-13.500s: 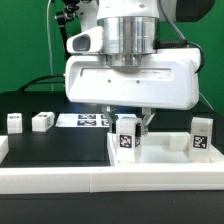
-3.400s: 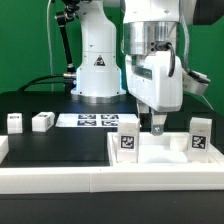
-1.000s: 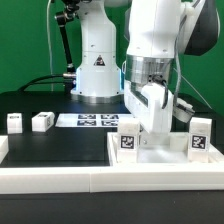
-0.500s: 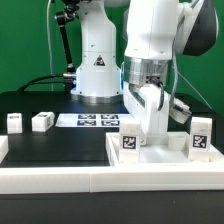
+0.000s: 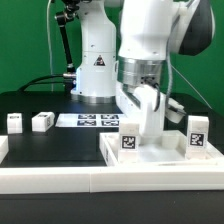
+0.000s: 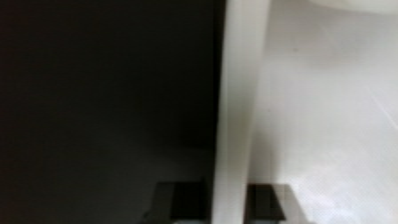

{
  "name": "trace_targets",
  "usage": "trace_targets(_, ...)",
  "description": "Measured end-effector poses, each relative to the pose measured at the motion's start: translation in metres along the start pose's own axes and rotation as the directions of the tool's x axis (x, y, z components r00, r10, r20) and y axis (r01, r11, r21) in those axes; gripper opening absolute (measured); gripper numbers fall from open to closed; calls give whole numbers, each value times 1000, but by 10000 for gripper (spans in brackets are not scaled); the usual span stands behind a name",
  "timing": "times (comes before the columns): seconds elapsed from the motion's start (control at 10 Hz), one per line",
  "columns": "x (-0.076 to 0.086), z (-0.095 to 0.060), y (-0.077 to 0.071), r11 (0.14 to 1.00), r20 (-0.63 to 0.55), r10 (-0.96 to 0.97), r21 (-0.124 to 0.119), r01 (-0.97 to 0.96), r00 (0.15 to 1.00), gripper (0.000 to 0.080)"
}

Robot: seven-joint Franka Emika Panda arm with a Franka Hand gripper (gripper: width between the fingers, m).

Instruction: Assemble square table

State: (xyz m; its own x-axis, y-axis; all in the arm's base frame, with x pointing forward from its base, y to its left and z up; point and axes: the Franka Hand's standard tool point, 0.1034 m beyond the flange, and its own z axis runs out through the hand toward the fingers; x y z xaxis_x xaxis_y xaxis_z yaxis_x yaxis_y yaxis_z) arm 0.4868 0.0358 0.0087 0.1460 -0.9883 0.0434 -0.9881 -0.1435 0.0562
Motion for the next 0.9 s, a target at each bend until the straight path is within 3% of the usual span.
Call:
trace_targets(0.3, 34, 1, 11, 994, -6, -104, -19, 104, 995, 74)
trace_targets(0.9, 43, 1, 14, 936, -13, -350, -21, 350, 936, 74)
